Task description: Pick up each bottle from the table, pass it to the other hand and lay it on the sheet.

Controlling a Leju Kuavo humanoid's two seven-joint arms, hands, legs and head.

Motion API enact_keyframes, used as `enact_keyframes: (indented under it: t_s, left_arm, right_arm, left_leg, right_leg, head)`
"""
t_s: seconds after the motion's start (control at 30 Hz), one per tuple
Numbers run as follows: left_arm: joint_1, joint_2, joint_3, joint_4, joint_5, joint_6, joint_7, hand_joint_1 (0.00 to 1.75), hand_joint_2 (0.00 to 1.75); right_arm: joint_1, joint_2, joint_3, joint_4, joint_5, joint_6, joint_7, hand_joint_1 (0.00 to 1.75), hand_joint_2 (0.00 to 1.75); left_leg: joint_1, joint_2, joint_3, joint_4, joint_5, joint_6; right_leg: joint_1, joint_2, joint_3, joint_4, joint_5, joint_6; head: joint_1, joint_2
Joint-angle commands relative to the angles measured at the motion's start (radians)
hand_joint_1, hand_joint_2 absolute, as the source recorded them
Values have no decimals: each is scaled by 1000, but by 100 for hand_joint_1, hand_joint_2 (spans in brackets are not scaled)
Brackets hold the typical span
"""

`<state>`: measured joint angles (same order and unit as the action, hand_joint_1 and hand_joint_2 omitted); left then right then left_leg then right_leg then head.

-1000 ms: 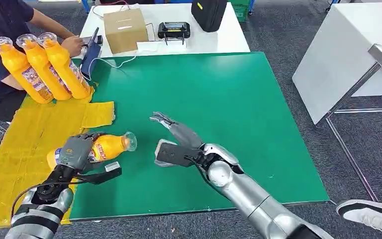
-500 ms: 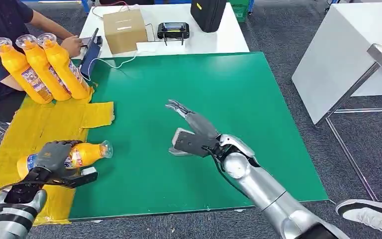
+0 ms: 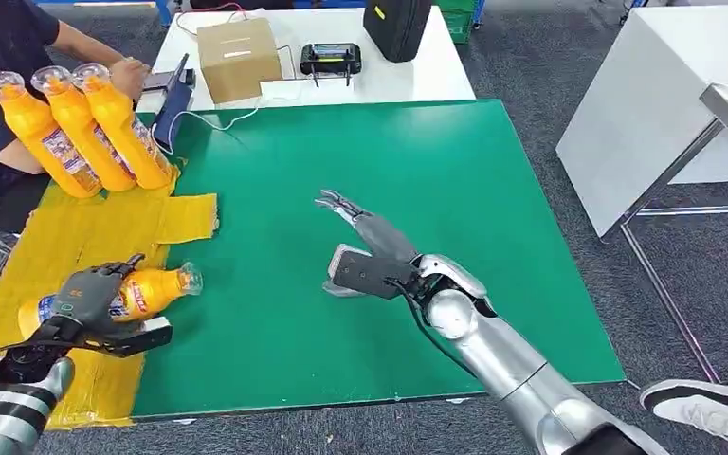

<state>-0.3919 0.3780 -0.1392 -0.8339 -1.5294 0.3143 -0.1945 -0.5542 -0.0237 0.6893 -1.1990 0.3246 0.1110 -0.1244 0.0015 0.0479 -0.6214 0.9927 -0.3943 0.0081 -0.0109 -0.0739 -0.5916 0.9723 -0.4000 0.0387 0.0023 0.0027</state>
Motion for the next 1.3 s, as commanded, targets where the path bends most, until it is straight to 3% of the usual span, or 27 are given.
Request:
enact_keyframes:
  t_s: [0.03, 0.13, 0.2, 0.3, 0.43, 0.47, 0.5, 0.53, 0.57, 0.77, 0.8, 0.87, 0.9, 0.97, 1.0, 1.1, 1.13, 1.2, 1.27, 1.3]
  left_arm:
    - [26, -14, -41, 21, 47, 5, -38, 0, 0]
    - [34, -29, -14, 6, 101, 16, -71, 0, 0]
    - [72, -40, 48, -63, 249, 19, -172, 0, 0]
    - [106, -58, 106, -138, 322, 20, -191, 0, 0]
    - [88, -199, 301, -243, 618, 3, -270, 0, 0]
    - [61, -218, 335, -240, 709, -43, -288, 0, 0]
    - [12, -294, 453, -245, 978, -184, -353, 0, 0]
    - [3, -294, 459, -247, 999, -189, -353, 0, 0]
    - [-23, -332, 521, -249, 1181, -300, -350, 0, 0]
    - [-17, -344, 515, -268, 1222, -347, -354, 0, 0]
    - [20, -395, 514, -346, 1289, -411, -375, 0, 0]
    - [86, -469, 464, -461, 1368, -513, -360, 0, 0]
    - [134, -514, 416, -534, 1357, -482, -341, 0, 0]
    - [333, -672, 224, -714, 1521, -609, -344, 0, 0]
    - [432, -722, 95, -764, 1479, -571, -377, 0, 0]
    - [526, -688, -154, -791, 1512, -444, -440, 0, 0]
    - [544, -682, -192, -819, 1443, -377, -502, 0, 0]
    - [548, -671, -202, -851, 1446, -363, -484, 0, 0]
    - [535, -650, -209, -846, 1449, -362, -472, 0, 0]
    - [492, -647, -247, -752, 1423, -398, -403, 0, 0]
  right_arm:
    - [-44, -10, 34, 59, 2, 6, -13, 0, 175]
    - [-46, -9, 37, 64, 3, 6, -14, 0, 175]
    - [-37, -12, 40, 65, 7, 7, -23, 0, 175]
    - [-13, -12, 37, 55, 16, -7, -34, 0, 175]
    - [51, 13, 17, 23, 27, -44, -52, 0, 175]
    - [62, 25, 12, 24, 24, -46, -54, 0, 0]
    - [59, 35, 22, 38, 63, -75, -59, 0, 0]
    - [56, 46, 25, 46, 69, -78, -58, 0, 0]
    - [62, 63, 12, 47, 82, -110, -93, 0, 0]
    - [90, 74, -22, 15, 73, -130, -126, 0, 0]
    - [157, 115, -96, -49, 98, -248, -163, 0, 0]
    - [224, 145, -151, -130, 125, -328, -188, 0, 0]
    - [252, 146, -159, -168, 140, -328, -184, 0, 0]
    - [392, 193, -200, -295, 162, -429, -276, 0, 0]
    - [455, 198, -170, -336, 223, -461, -280, 0, 0]
    - [531, 188, -108, -383, 312, -589, -263, 0, 0]
    - [560, 191, -115, -411, 368, -689, -298, 0, 0]
    - [572, 177, -107, -446, 378, -691, -277, 0, 0]
    - [571, 189, -111, -440, 482, -748, -273, 0, 0]
    - [550, 211, -44, -392, 640, -706, -214, 0, 0]
  left_leg:
    - [0, -2, 4, -1, -1, 0]
    - [0, -3, 4, -1, -1, -1]
    - [0, -3, 4, -1, -1, 0]
    - [1, -3, 5, -1, -2, 0]
    - [1, -6, 4, 0, -2, 0]
    - [1, -7, 2, 0, -1, 0]
    - [1, -6, 1, 0, 0, 0]
    - [2, -9, 1, 1, -1, 0]
    - [1, -7, -1, 1, 0, 0]
    - [1, -3, 1, 0, -1, 0]
    - [1, -5, 2, 0, -1, -1]
    - [1, -8, 2, 0, -2, 0]
    - [1, -6, 0, 0, -1, 0]
    - [0, -7, 2, -1, -2, 1]
    - [-2, -8, 4, -3, -2, 1]
    - [-4, -10, 7, -1, -8, 2]
    - [-6, -9, 4, 0, -9, 4]
    - [-5, -8, 4, 2, -13, 4]
    - [-6, -5, 2, 2, -14, 6]
    - [-6, -4, 1, 1, -14, 6]
  right_leg:
    - [-1, 6, 3, -1, -1, -1]
    - [-1, 5, 4, -1, -1, -1]
    - [-1, 5, 4, -1, -1, -1]
    - [-1, 7, 5, -1, -2, -1]
    - [0, 4, 5, -2, -3, -1]
    - [0, 1, 3, -2, -2, -1]
    - [0, -1, 2, -1, -2, 0]
    - [0, -1, 3, -1, -3, -1]
    - [1, -1, 1, -1, -1, -1]
    - [0, 3, 1, -1, -1, -1]
    - [0, 3, 3, -1, -2, -1]
    - [0, 1, 4, -2, -3, -1]
    - [0, 0, 1, -1, -2, 0]
    - [-1, -1, 3, -2, -3, 0]
    - [-3, -2, 5, -3, -3, 1]
    - [-5, -1, 10, -5, -7, 2]
    - [-6, -2, 7, -4, -8, 4]
    - [-6, 1, 7, -3, -9, 4]
    - [-6, 3, 4, -3, -8, 3]
    - [-7, 4, 3, -3, -8, 5]
  head:
    - [0, 0]
    - [0, 0]
    - [0, 0]
    - [0, 0]
    - [0, 0]
    - [0, 0]
    - [0, 0]
    - [0, 0]
    - [0, 0]
    - [0, 0]
    - [0, 0]
    - [0, 0]
    - [0, 0]
    - [-1, 0]
    - [0, 0]
    - [0, 0]
    - [1, 0]
    - [0, 0]
    - [0, 0]
    - [0, 0]
